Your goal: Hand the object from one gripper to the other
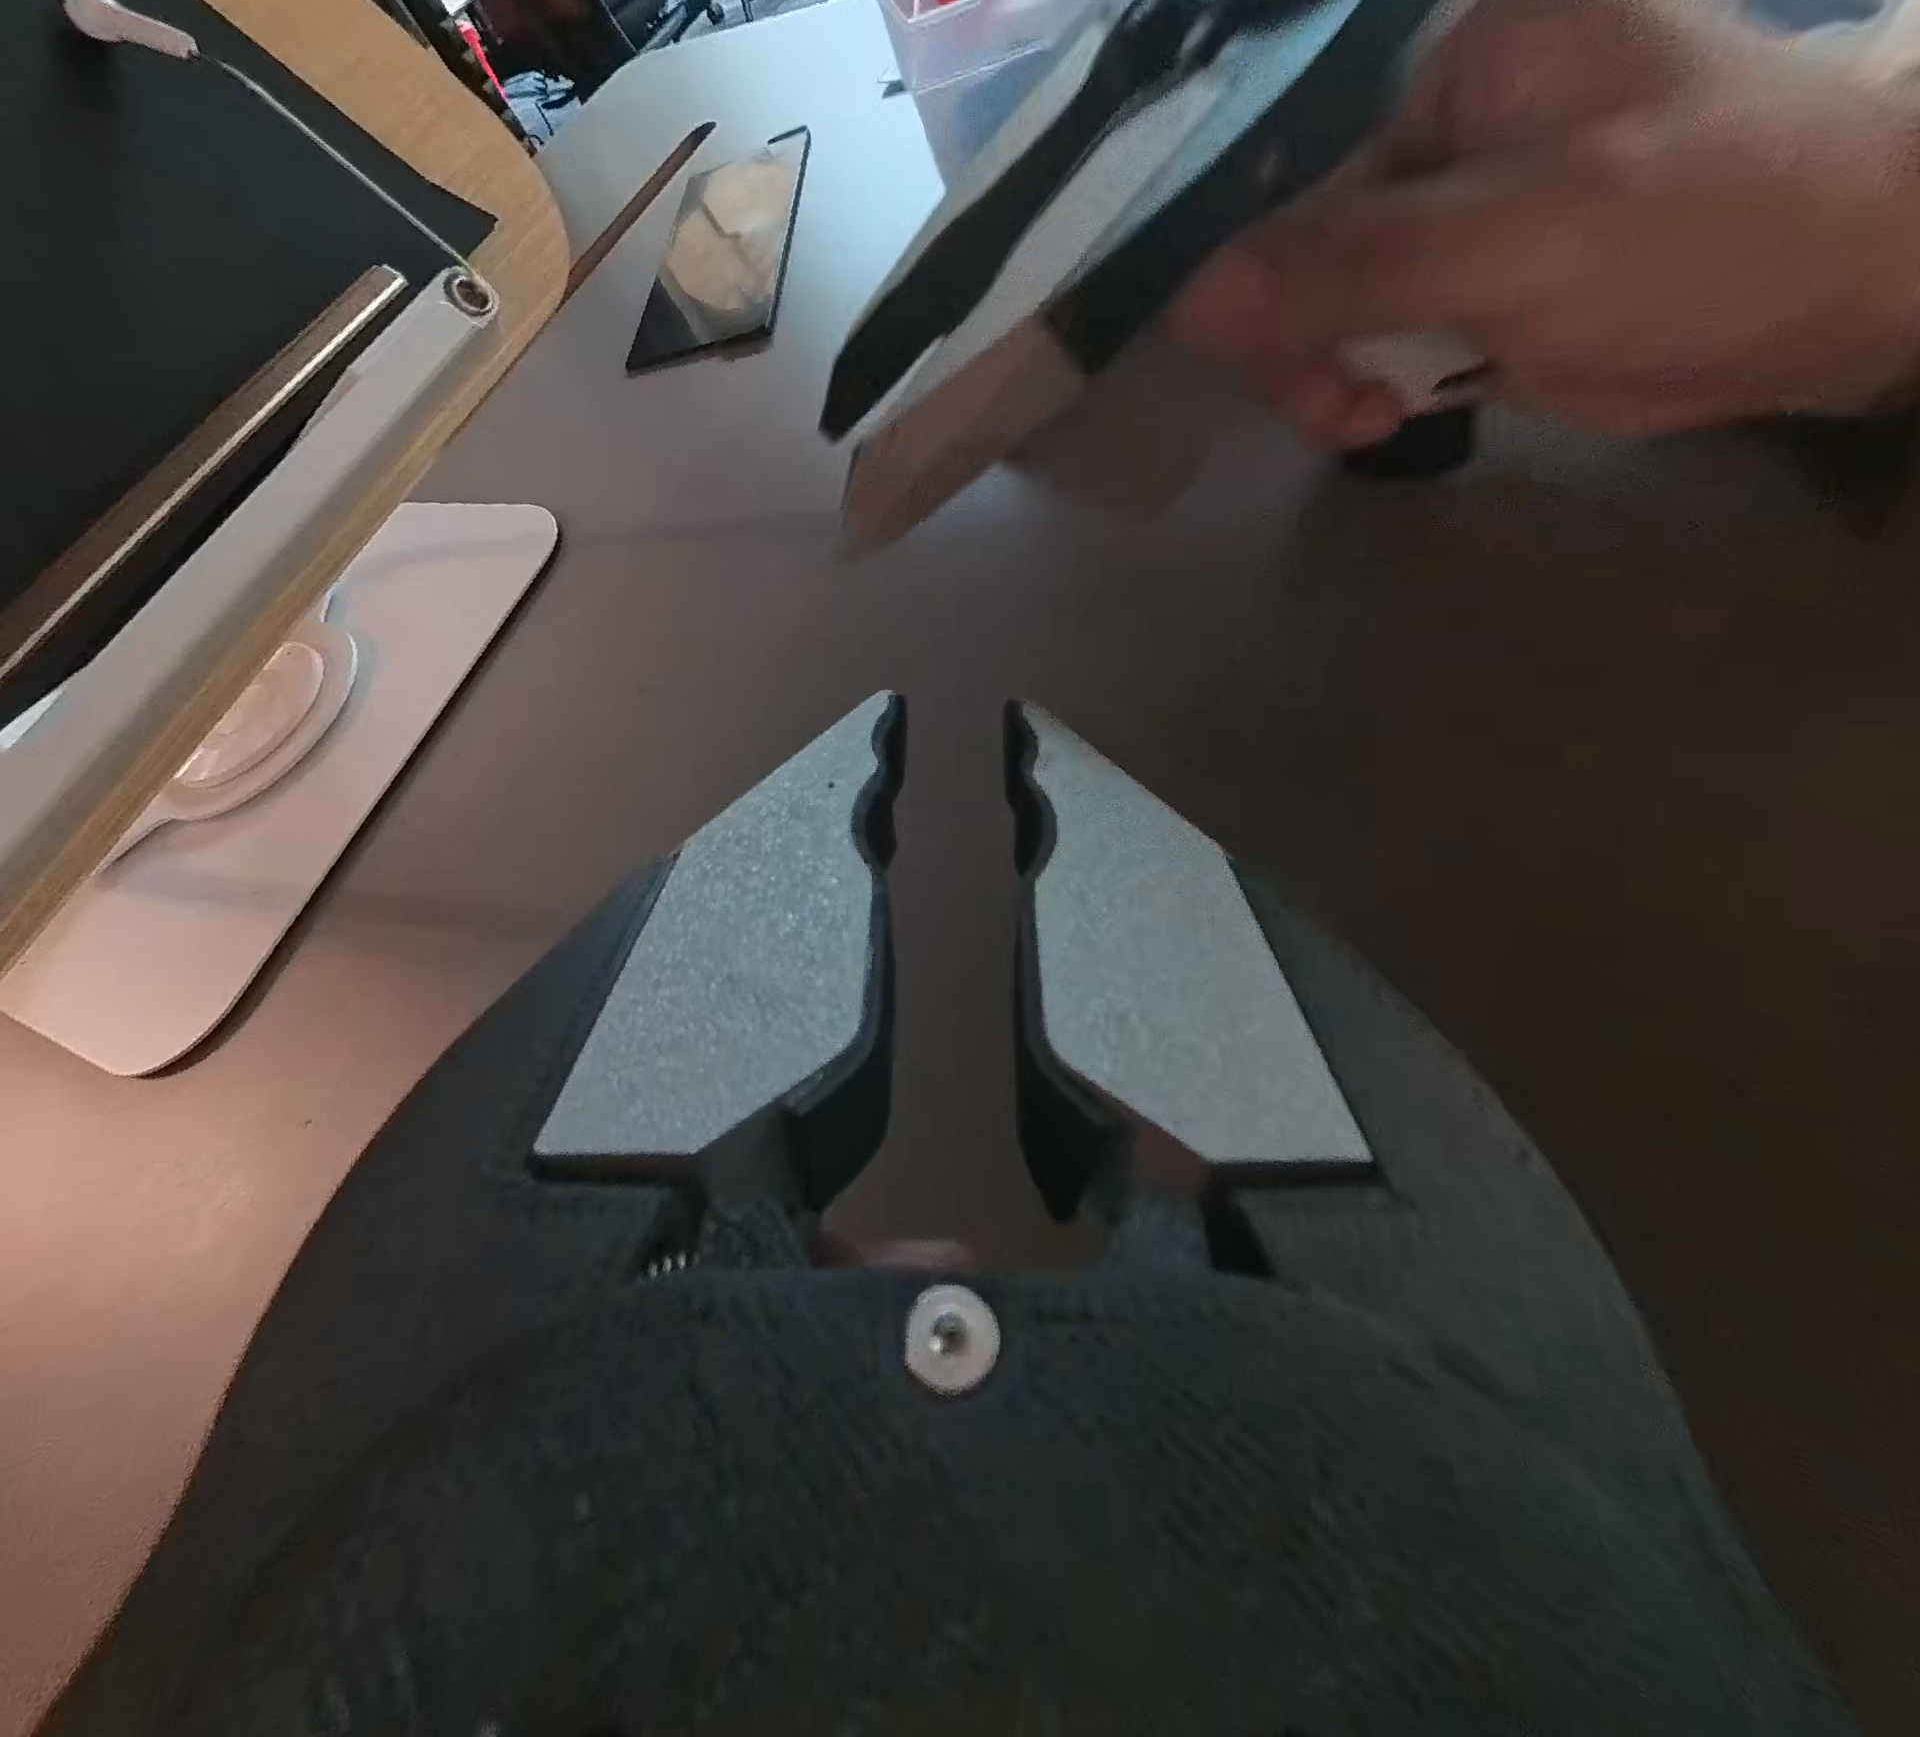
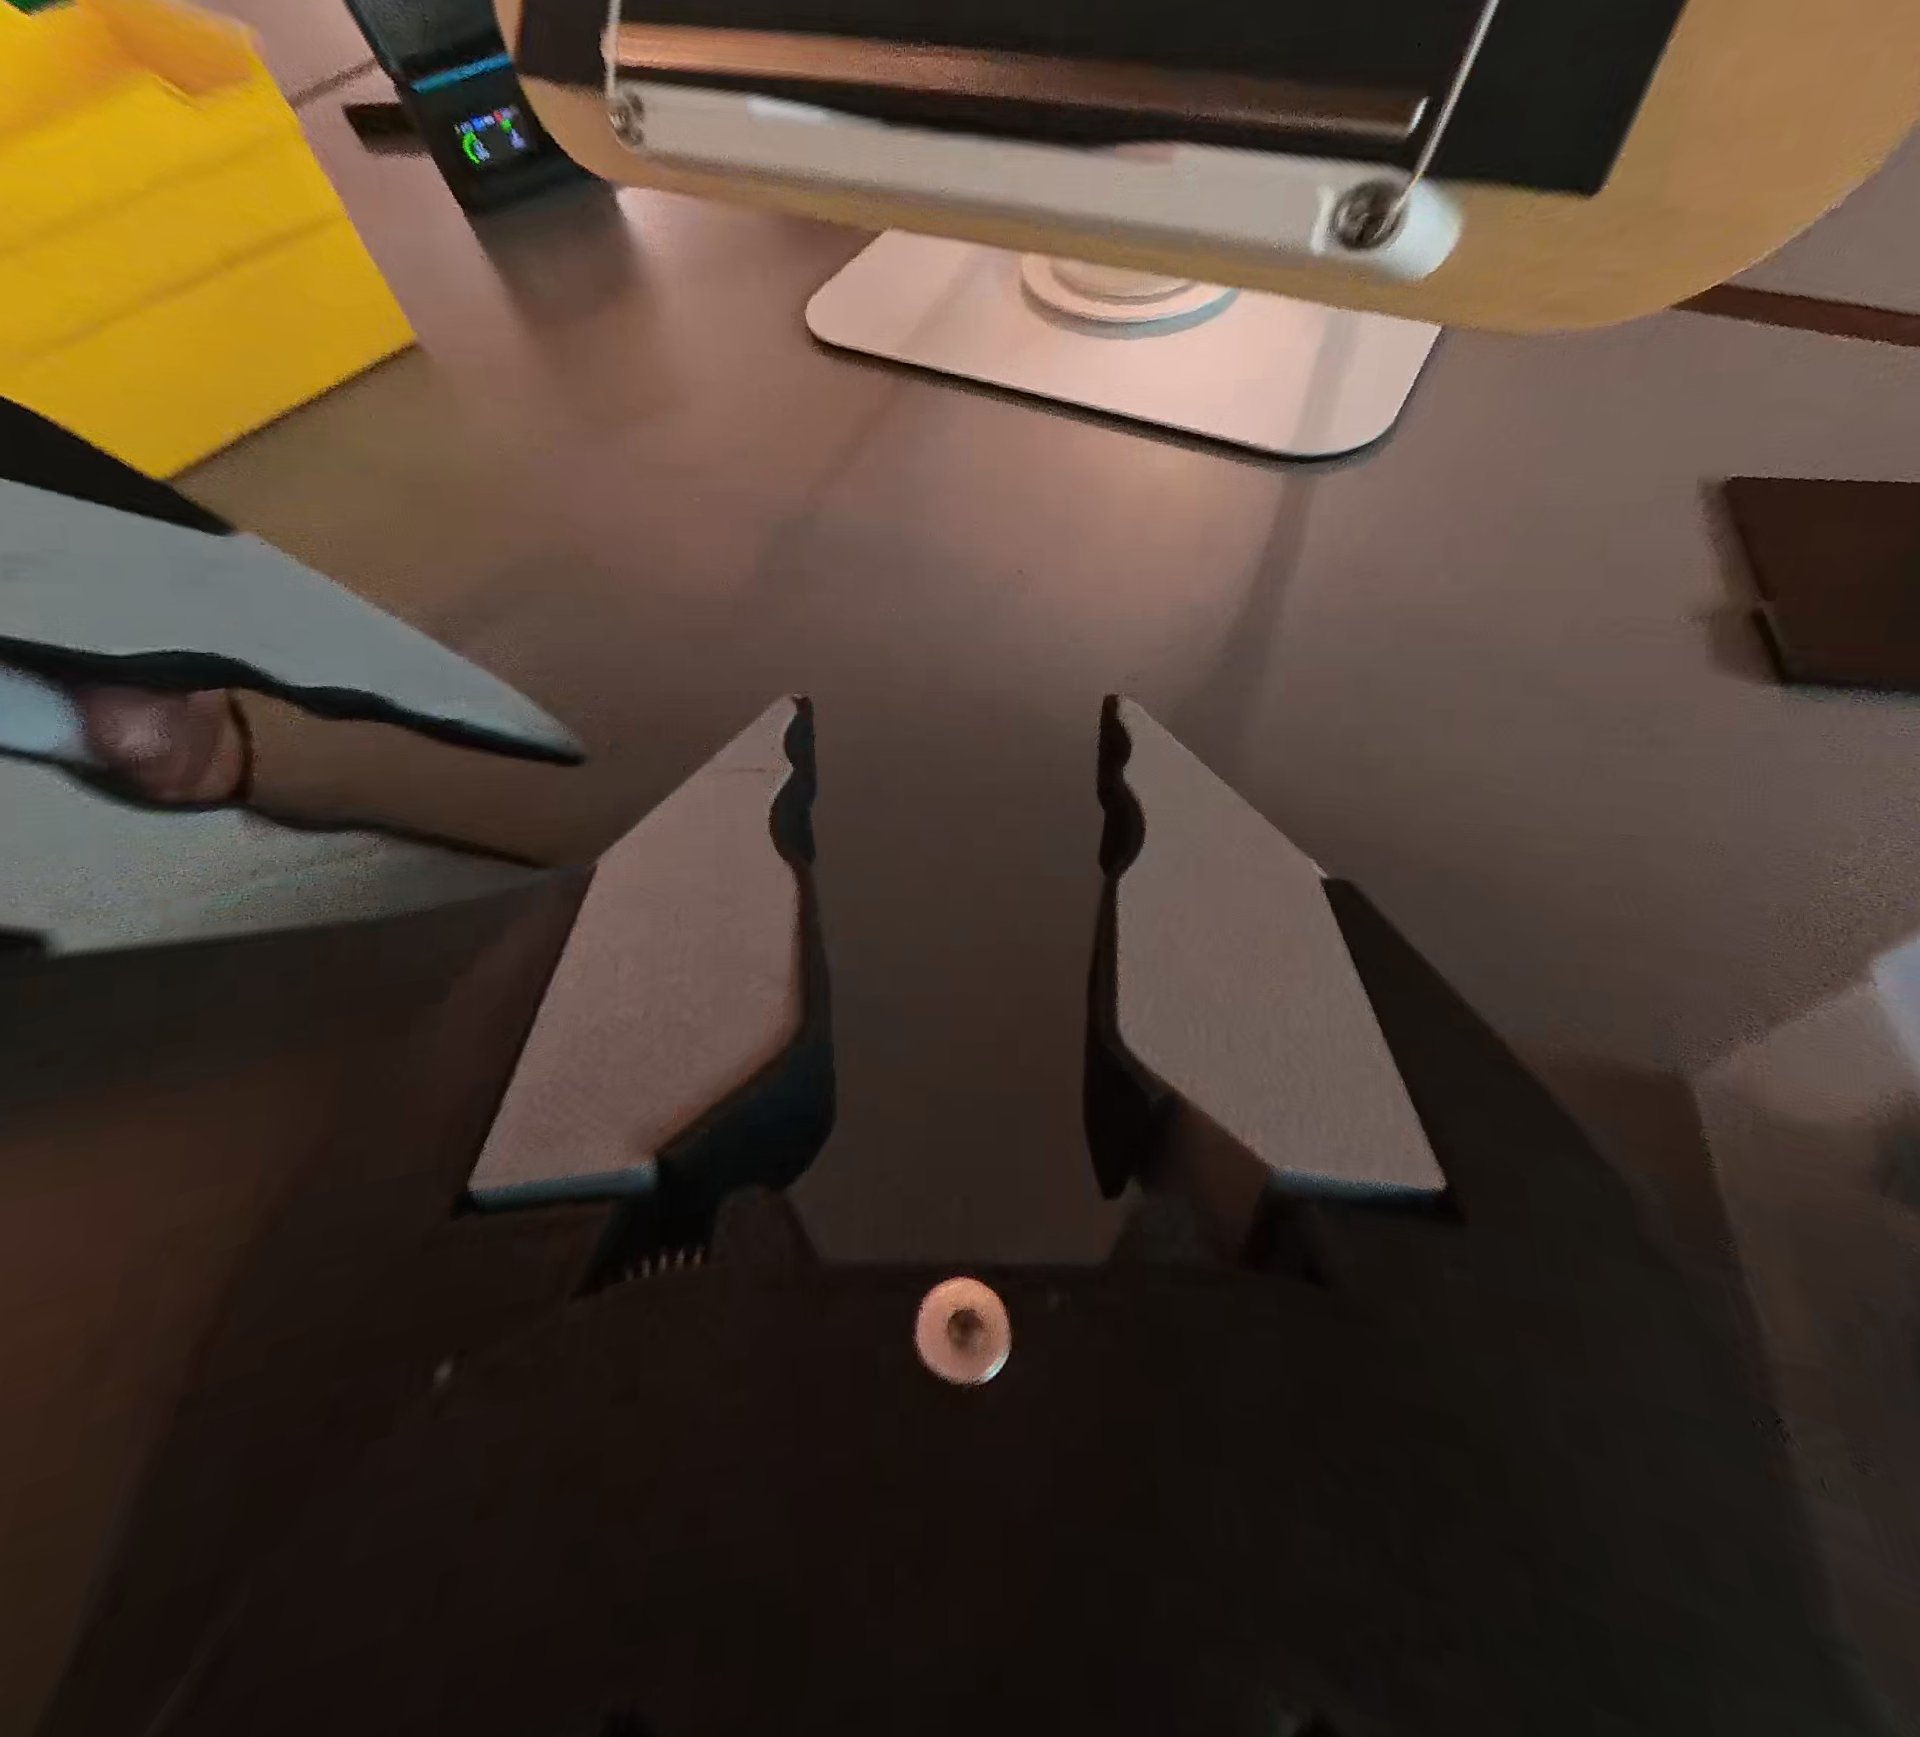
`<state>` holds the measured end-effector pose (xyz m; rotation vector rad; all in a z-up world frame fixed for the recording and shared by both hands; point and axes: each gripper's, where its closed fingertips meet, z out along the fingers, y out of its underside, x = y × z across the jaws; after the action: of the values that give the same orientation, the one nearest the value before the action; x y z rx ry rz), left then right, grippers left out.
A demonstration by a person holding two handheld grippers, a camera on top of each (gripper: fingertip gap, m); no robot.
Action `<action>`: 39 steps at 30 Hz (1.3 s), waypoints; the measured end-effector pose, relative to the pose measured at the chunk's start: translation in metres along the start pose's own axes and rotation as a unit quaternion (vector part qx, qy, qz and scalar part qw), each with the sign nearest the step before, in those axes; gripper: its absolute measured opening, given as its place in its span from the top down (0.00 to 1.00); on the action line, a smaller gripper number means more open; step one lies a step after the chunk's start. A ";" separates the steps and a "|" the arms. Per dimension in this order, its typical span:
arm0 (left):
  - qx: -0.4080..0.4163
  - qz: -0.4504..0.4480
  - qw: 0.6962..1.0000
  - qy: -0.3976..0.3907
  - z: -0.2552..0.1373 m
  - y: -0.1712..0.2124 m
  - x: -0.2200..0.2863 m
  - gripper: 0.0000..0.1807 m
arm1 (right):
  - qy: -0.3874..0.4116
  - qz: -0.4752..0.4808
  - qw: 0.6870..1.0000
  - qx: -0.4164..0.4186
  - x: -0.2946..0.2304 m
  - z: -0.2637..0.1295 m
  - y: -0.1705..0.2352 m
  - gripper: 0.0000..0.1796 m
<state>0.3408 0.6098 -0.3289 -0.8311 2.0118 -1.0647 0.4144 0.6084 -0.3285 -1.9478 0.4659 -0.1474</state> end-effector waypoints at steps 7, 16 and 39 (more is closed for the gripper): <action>-0.010 0.027 1.000 0.008 0.006 -0.003 0.015 0.91 | -0.008 -0.037 0.998 -0.041 0.004 0.023 0.002 0.75; -0.007 0.035 0.999 0.015 0.003 -0.009 0.022 0.91 | -0.008 -0.016 1.000 -0.010 0.007 0.016 -0.005 0.72; 0.064 -0.115 0.986 0.098 -0.052 -0.014 0.069 1.00 | -0.056 -0.140 0.988 -0.041 -0.015 0.065 -0.014 0.76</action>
<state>0.2641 0.5707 -0.3150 -0.9371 2.0156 -1.4405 0.4244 0.6745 -0.3411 -2.0836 0.1235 -0.2006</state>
